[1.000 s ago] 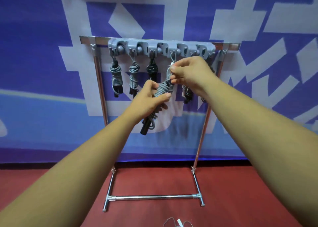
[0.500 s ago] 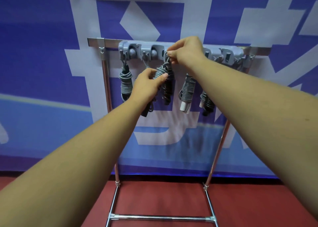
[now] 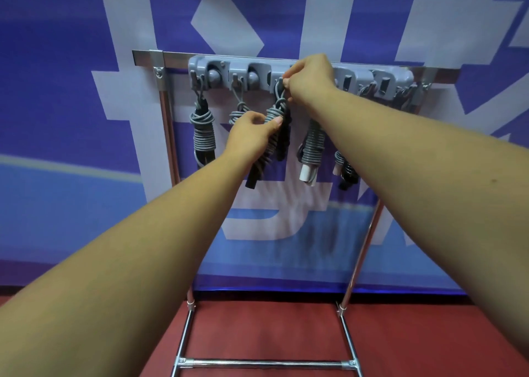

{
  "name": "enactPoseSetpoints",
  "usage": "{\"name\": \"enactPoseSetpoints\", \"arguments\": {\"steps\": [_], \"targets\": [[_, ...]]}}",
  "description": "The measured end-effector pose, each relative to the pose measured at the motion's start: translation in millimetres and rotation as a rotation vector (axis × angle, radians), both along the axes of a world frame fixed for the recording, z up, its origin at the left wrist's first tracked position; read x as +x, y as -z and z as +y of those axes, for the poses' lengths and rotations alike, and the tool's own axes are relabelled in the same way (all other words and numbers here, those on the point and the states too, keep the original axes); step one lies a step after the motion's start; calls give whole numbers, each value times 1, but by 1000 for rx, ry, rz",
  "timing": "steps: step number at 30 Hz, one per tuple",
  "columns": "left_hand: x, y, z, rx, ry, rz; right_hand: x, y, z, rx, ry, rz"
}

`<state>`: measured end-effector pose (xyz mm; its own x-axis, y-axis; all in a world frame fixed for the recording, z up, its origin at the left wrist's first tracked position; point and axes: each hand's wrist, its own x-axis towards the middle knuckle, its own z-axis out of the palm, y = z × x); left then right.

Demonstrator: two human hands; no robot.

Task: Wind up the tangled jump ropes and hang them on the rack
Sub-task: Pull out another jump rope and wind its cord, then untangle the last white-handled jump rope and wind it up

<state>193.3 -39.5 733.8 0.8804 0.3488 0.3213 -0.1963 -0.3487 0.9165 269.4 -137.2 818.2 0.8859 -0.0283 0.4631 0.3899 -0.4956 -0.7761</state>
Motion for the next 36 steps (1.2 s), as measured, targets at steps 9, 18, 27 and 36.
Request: {"name": "enactPoseSetpoints", "arguments": {"steps": [9, 18, 27, 36], "targets": [[-39, 59, 22, 6, -1, 79, -74, 73, -40, -182, -50, -207], [-110, 232, -6, 164, 153, 589, -159, 309, -116, -263, -23, 274], [-173, 423, -71, 252, 387, 943, -216, 516, -209, -405, 73, 762], [-179, 580, -122, 406, 512, 1107, -227, 670, -242, -595, -3, 980]]}}
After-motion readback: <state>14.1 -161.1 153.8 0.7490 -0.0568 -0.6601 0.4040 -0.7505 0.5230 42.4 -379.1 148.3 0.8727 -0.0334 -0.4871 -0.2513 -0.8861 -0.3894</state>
